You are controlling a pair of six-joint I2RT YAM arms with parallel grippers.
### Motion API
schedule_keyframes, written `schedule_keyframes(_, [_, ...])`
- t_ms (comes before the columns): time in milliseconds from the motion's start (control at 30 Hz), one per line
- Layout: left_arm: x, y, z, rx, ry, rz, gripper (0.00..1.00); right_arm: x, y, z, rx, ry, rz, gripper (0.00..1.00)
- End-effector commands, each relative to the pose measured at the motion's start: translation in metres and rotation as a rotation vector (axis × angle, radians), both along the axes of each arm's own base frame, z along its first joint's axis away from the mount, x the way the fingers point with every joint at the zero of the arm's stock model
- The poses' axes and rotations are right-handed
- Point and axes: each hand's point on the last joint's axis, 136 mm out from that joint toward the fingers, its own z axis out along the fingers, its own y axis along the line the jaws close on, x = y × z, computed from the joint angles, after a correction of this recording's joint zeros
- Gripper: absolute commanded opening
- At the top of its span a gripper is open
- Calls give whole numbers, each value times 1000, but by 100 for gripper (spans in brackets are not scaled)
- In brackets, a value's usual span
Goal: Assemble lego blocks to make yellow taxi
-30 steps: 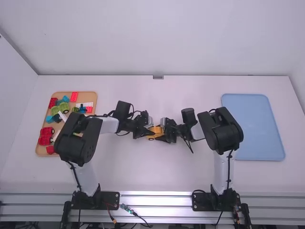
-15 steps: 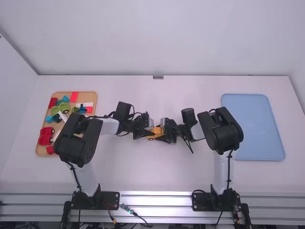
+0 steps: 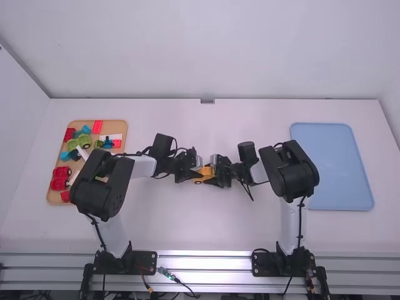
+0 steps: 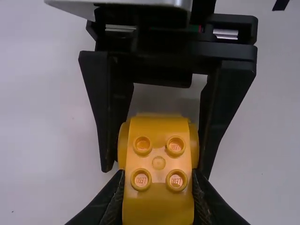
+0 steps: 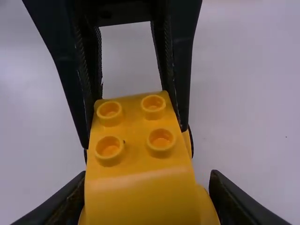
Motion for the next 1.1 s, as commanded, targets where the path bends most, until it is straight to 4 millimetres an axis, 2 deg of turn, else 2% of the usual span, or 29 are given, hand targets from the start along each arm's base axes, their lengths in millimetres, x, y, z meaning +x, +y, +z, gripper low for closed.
schedule_keyframes(0, [-17,10,-45,181,77,53,2,1,-3,-13,-46,11,-29,34])
schedule_keyframes(200, [-19,0,-45,201,78,47,2,1,-3,-14,-49,11,-32,34])
schedule_keyframes(600, [-14,-2,-37,209,109,47,2,3,-6,-14,-49,16,-39,34])
schedule_keyframes(933, [-16,-4,-36,191,121,36,3,2,-6,-14,-51,19,-37,34])
schedule_keyframes(1067, [-16,-5,-35,186,118,36,9,2,-6,-14,-51,20,-39,35])
